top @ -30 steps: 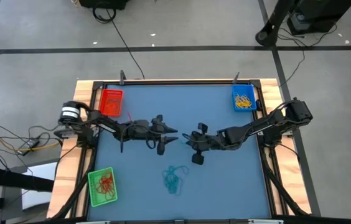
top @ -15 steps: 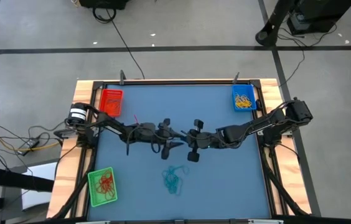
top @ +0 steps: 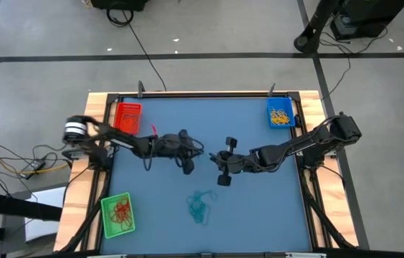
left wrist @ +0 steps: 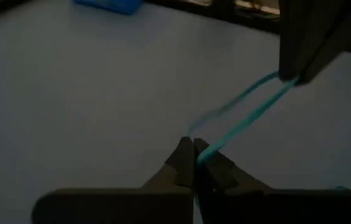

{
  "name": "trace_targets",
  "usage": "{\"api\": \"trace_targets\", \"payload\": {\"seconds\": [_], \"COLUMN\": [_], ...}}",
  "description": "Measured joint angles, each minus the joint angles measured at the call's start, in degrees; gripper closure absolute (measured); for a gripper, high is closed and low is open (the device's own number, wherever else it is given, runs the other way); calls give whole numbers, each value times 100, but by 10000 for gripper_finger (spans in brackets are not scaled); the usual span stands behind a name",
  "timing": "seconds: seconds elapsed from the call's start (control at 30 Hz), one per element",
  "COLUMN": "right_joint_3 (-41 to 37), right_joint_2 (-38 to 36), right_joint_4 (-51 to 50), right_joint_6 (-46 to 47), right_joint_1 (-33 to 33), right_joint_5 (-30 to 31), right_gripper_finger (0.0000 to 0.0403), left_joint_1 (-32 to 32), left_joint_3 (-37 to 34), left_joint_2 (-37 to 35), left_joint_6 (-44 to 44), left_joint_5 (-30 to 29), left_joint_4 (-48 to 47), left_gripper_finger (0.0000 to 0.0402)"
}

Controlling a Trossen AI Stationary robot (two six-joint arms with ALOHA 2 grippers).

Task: Sort rubber bands into baskets
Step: Put the blue rubber band into the red basket

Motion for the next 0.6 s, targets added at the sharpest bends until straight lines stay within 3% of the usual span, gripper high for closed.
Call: {"api": "trace_targets", "payload": {"seconds": [0.23, 0.37, 0.5, 0.6], "right_joint_3": [-2, -37, -400, -672], "right_joint_2": [-24, -20, -17, -13], "right_joint_4": [-498, -788, -392, -89], "right_joint_6": [366, 1096, 1355, 1417], "right_joint_1": [-4, -7, -5, -4], "right_joint_5": [149, 360, 532, 548], "right_gripper_finger": [300, 252, 230, 229], "left_joint_1": [371, 653, 1111, 1601], "left_joint_3": [4, 5, 6, 7], "left_joint_2": [-1595, -2493, -3203, -3542], "left_joint_6": [-26, -315, -838, -1207], "left_joint_5": [-714, -1637, -2559, -2655], "left_joint_4": [-2016, -3182, -4323, -5004], "left_gripper_finger": [399, 399, 400, 399]}}
